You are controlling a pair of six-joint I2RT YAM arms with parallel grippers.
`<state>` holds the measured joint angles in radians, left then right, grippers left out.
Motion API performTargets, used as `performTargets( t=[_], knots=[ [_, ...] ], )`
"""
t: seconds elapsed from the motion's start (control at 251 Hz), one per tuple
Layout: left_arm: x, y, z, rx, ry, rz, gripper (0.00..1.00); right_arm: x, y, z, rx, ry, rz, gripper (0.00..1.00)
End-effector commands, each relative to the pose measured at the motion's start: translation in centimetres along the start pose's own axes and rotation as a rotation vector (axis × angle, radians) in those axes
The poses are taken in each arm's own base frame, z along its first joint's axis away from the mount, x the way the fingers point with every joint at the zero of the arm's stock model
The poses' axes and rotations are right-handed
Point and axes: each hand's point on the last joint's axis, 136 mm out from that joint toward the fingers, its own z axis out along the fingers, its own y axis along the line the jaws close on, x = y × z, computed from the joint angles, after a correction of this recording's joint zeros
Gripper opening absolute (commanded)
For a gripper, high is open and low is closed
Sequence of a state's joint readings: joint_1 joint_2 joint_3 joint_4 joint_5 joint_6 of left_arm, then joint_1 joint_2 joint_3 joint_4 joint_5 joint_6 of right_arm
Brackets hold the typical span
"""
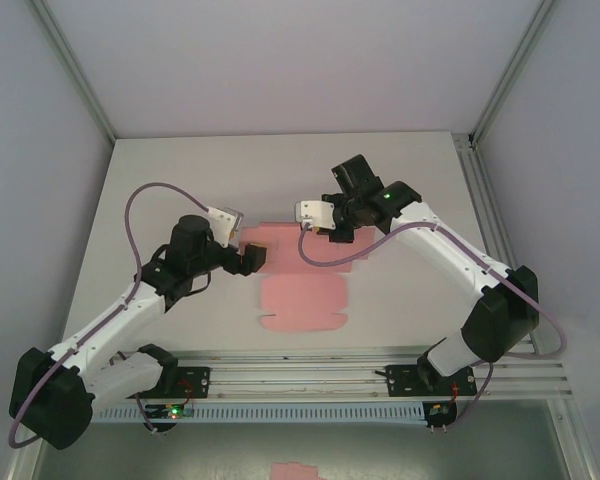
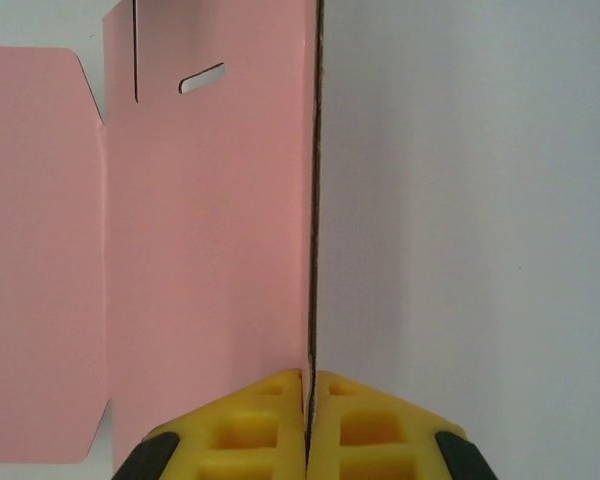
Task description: Assemble paper box
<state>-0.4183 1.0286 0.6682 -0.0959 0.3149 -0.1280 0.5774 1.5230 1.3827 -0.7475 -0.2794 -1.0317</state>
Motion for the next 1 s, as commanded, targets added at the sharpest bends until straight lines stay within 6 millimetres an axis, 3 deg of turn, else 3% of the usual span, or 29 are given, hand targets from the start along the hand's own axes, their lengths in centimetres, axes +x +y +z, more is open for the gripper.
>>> performTargets(
  t=[0.0,0.152,0.287,0.575,0.766,0.994],
  knots=[
    [-4.9,-2.1,-1.1,0.079,-0.093,0.158,1.00,0.2,0.7,-0.2,-0.053,-0.003,0.000,0.00],
    [-6.1,-2.2,-0.1,0.089,-0.001,0.208,1.00,-0.1,0.9,-0.3,-0.070,-0.016,0.009,0.00],
    [-6.0,-2.9,1.0,0.153,0.076,0.236,0.88,-0.5,0.4,-0.6,-0.057,-0.026,0.034,0.00],
    [-6.5,-5.9,0.2,0.321,0.048,0.305,0.82,-0.4,0.6,-1.1,-0.134,-0.014,0.095,0.00],
    [-6.4,-5.9,-0.1,0.315,0.048,0.341,0.81,-0.2,0.4,-1.0,-0.143,-0.006,0.105,0.00],
    [-6.9,-7.0,0.8,0.377,0.063,0.347,0.48,-1.1,0.6,-1.2,-0.163,-0.046,0.110,0.00]
  ],
)
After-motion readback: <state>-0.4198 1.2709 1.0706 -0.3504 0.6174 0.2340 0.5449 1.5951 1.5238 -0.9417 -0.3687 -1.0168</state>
